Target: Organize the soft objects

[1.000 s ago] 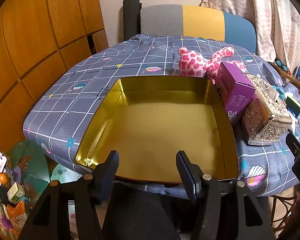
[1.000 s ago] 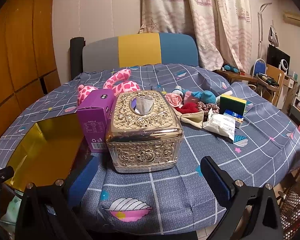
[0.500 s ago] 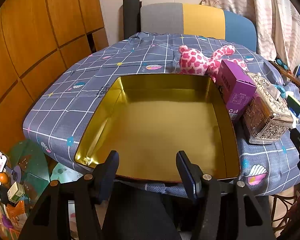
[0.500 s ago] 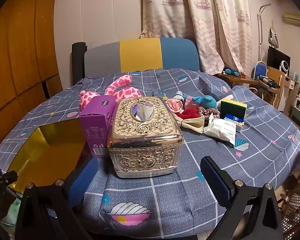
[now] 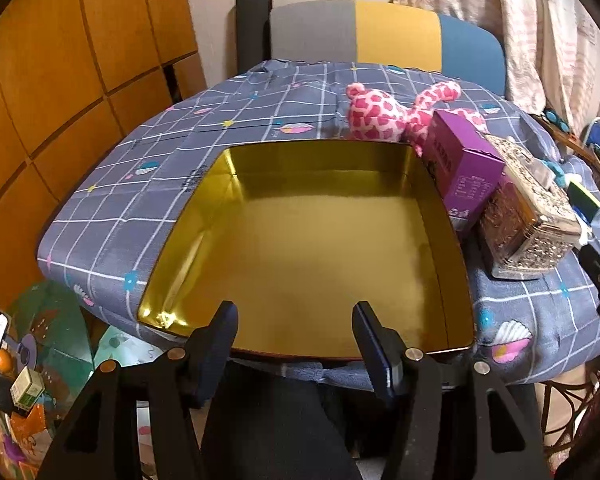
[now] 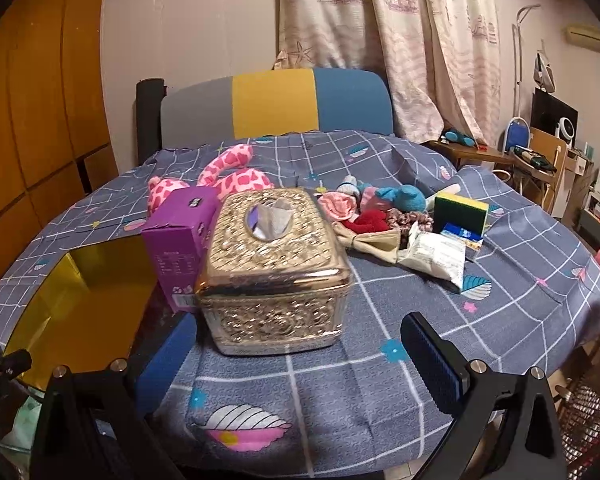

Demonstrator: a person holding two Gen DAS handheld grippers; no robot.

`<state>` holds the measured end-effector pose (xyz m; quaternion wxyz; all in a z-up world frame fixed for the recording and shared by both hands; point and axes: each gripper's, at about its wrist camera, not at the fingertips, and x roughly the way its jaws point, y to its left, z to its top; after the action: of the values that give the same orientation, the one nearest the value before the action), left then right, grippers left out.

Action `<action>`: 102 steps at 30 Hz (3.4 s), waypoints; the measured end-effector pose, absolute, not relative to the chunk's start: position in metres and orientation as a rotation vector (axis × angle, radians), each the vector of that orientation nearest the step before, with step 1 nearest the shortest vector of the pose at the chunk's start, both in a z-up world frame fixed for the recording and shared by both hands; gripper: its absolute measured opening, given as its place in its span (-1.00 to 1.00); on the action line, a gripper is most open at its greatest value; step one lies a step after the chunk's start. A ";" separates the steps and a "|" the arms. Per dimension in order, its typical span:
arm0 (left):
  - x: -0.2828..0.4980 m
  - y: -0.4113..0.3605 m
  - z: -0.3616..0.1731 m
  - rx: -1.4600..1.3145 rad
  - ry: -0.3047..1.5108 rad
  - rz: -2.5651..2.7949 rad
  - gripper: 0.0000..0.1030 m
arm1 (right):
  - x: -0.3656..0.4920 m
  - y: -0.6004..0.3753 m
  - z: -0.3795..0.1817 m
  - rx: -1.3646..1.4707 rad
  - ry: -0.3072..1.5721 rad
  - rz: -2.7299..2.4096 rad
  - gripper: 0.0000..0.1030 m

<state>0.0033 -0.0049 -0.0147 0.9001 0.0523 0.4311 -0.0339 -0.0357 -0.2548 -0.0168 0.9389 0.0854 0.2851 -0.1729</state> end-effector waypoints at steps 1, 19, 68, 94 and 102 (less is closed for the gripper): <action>0.003 -0.007 -0.015 0.104 0.892 -0.090 0.17 | -0.036 -0.258 -0.016 0.177 0.581 -0.360 1.00; 0.006 -0.071 0.002 -0.032 0.973 -0.594 0.17 | 0.017 -0.417 -0.051 -0.062 0.800 -0.335 1.00; 0.061 -0.479 -0.023 0.301 1.028 -0.930 0.51 | -0.014 -0.660 -0.065 0.539 0.789 -0.410 0.25; 0.102 -0.538 -0.081 0.495 1.016 -0.844 0.48 | -0.028 -0.688 -0.068 0.639 0.771 -0.506 0.25; 0.068 -0.472 -0.050 0.291 1.042 -0.931 0.48 | -0.026 -0.683 -0.069 0.594 0.785 -0.509 0.25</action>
<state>0.0683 -0.4722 -0.0499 0.7558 0.1336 0.4781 -0.4270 -0.0260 -0.6835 -0.0691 0.8503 0.2821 0.3728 -0.2417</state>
